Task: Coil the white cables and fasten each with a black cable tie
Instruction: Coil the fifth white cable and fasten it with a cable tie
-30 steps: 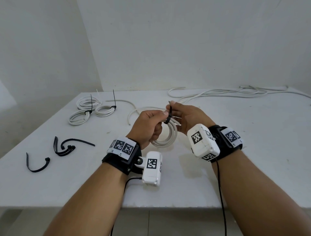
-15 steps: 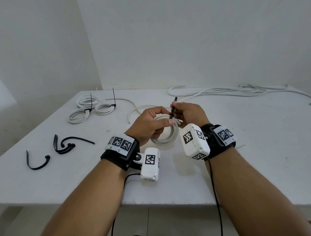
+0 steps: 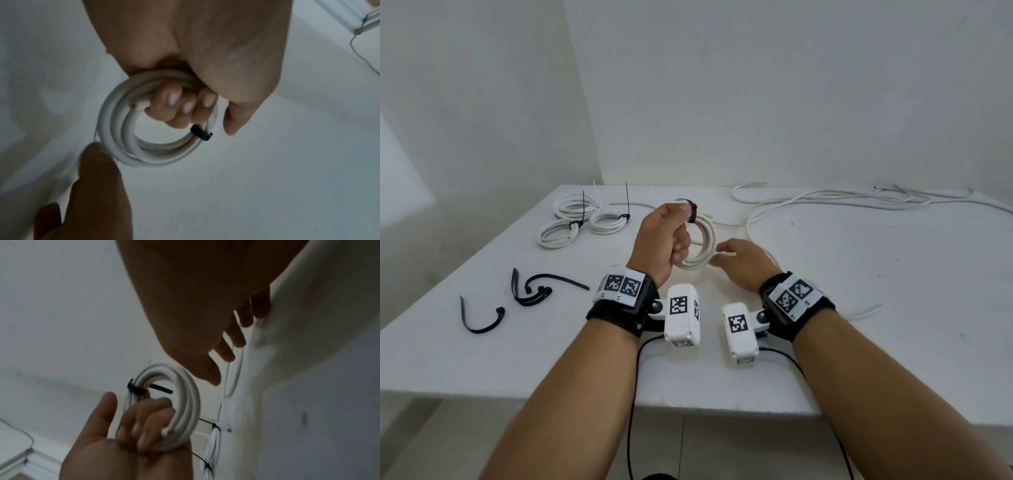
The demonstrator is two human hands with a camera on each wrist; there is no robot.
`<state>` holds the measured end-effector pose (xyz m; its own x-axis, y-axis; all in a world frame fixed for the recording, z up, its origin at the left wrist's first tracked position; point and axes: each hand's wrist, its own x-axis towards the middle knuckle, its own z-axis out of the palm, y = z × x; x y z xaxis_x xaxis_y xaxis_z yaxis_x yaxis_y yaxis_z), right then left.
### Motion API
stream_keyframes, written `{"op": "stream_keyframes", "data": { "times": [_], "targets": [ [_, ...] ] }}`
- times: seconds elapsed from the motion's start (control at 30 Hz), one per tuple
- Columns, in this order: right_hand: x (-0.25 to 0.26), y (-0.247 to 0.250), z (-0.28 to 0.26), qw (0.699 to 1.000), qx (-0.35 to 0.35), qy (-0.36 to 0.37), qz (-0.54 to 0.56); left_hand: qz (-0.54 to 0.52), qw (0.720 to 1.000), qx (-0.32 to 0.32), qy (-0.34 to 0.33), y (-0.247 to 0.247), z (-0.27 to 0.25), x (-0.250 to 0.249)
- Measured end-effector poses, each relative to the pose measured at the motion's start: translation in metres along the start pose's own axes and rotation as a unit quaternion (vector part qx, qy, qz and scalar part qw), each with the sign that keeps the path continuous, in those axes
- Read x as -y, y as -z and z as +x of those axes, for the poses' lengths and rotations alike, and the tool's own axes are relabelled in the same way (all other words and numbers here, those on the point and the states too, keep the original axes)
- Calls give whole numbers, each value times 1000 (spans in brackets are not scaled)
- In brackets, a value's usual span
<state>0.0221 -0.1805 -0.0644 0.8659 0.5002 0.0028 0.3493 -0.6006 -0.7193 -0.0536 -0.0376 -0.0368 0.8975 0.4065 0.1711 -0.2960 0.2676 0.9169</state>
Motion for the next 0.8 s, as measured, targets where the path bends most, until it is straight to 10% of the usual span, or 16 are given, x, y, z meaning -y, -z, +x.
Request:
{"op": "stream_keyframes", "data": {
  "times": [0.13, 0.33, 0.67, 0.8],
  "targets": [
    [8, -13, 6, 973, 78, -40, -212, -27, 998, -57, -13, 10, 8, -6],
    [8, -13, 7, 965, 146, -66, -209, 279, 956, -30, -84, 36, 9, -26],
    [6, -17, 7, 961, 155, -72, -218, 710, 701, -8, 70, 123, 42, -50],
    [3, -22, 12, 962, 145, -75, -220, 759, 643, -20, 104, 145, 56, -46]
  ]
}}
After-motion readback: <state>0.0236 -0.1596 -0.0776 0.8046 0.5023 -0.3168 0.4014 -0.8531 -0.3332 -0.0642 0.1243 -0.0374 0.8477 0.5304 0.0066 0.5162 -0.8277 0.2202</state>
